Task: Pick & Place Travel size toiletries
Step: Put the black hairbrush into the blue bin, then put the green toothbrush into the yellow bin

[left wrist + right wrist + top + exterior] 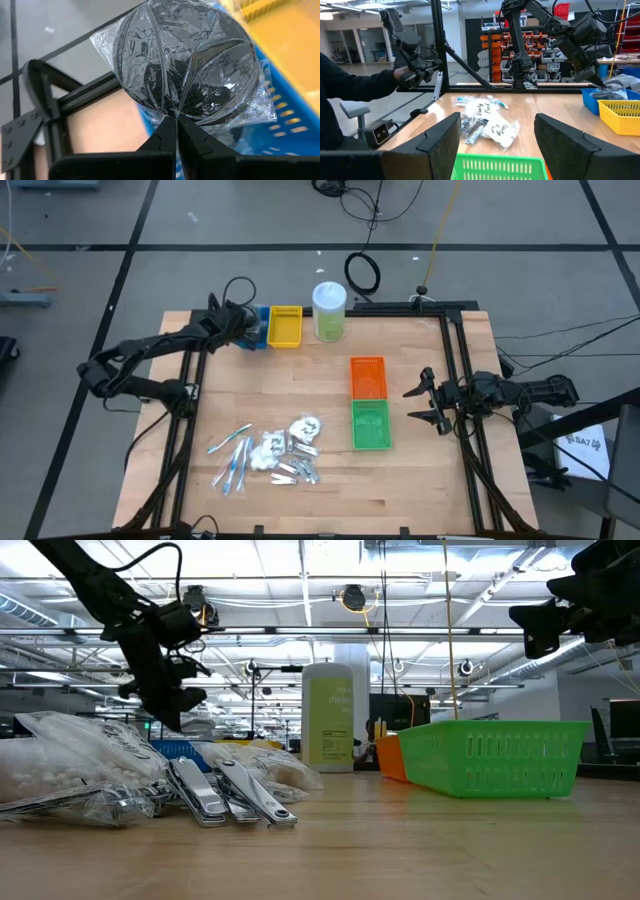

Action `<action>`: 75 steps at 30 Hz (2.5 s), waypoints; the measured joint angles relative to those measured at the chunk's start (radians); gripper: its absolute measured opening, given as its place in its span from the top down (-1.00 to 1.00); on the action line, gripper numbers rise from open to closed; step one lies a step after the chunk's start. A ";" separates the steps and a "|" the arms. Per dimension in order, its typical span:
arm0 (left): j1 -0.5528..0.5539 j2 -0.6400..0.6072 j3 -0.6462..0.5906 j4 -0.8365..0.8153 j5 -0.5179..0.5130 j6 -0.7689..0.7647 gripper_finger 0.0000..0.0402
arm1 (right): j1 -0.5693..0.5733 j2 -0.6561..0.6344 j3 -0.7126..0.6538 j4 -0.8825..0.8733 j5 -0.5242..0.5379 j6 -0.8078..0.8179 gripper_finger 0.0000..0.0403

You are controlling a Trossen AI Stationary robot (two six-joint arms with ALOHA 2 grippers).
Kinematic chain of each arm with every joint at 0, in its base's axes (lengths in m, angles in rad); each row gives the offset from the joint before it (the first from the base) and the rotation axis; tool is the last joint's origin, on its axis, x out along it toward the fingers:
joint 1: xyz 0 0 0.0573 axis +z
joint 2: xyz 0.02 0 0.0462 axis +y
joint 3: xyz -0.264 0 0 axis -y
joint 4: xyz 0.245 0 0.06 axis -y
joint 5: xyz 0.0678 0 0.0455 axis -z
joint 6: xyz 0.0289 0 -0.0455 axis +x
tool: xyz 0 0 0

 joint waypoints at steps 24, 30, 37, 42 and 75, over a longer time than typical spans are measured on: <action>0.004 0.004 0.000 -0.036 0.100 -0.086 1.00 | 0.000 0.000 0.000 0.000 0.000 0.000 -0.20; 0.008 0.049 0.000 -0.033 0.097 -0.088 1.00 | 0.000 0.000 0.000 0.000 0.000 0.000 -0.20; 0.008 0.117 0.001 -0.009 0.097 -0.090 1.00 | 0.000 0.000 0.000 0.000 0.000 0.000 -0.20; 0.008 0.125 0.001 -0.006 0.096 -0.097 0.99 | 0.000 0.000 0.000 0.000 0.000 0.000 -0.20; -0.032 -0.286 0.002 -0.073 0.262 -0.068 0.02 | 0.000 0.000 0.000 0.000 0.000 0.000 -0.20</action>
